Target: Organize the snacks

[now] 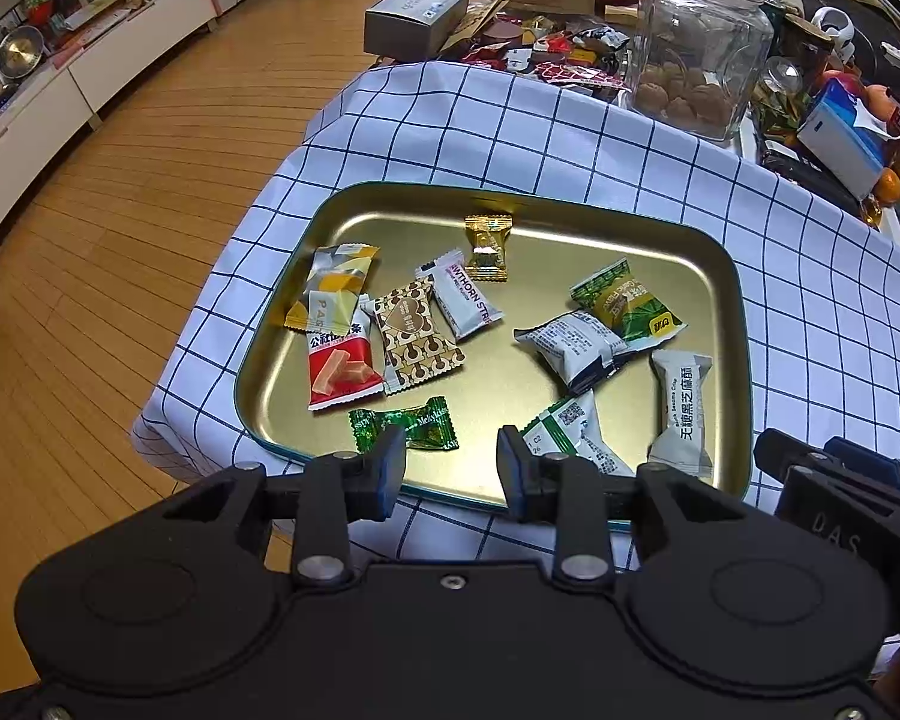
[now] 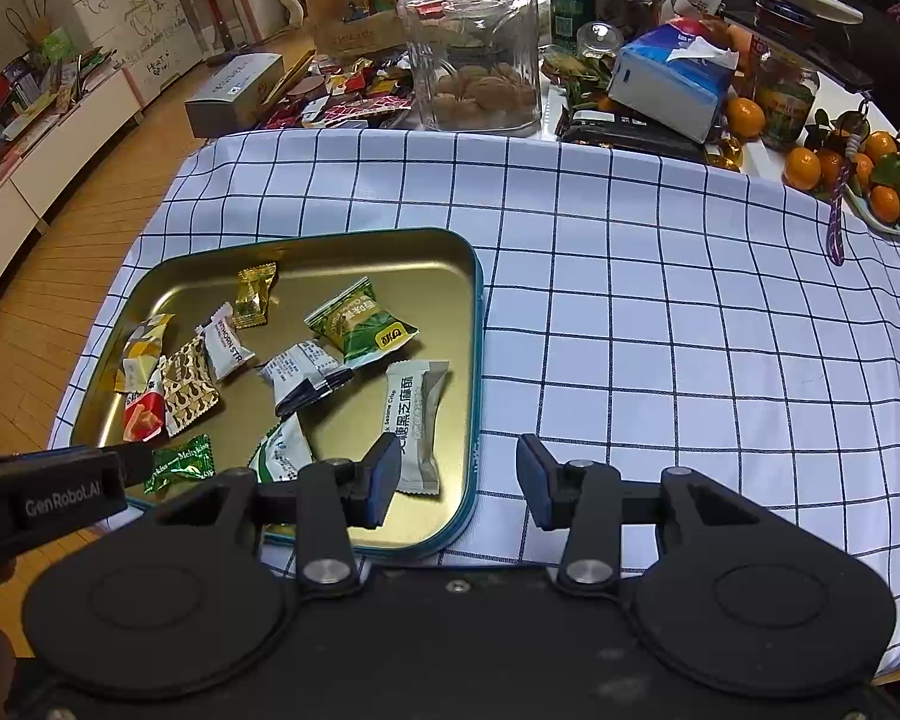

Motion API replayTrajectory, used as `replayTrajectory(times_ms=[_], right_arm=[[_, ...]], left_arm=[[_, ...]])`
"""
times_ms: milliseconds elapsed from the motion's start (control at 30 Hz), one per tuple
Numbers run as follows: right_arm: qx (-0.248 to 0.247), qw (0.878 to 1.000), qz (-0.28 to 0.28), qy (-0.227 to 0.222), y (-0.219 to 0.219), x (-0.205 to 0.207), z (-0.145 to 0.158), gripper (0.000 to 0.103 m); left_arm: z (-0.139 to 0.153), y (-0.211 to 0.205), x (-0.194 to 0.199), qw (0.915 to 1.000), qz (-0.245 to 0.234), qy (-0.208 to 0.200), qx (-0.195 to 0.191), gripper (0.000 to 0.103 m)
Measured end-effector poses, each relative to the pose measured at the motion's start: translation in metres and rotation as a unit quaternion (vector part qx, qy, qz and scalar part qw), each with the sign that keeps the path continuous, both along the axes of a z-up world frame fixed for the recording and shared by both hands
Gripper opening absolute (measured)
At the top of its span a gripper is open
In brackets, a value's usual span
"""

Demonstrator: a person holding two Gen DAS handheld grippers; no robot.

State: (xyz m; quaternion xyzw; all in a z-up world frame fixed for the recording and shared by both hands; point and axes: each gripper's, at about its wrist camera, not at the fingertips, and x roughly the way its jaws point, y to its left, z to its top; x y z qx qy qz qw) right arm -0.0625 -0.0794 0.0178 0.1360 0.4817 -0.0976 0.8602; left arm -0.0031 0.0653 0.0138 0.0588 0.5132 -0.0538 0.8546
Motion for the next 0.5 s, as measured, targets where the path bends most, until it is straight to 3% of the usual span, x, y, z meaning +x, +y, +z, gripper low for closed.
replayTrajectory(times_ms=[500], right_arm=[[0.004, 1.0, 0.0, 0.006, -0.0007, -0.0001, -0.0051, 0.045]], left_arm=[[-0.004, -0.0016, 0.0024, 0.9994, 0.001, 0.027, -0.02, 0.042]])
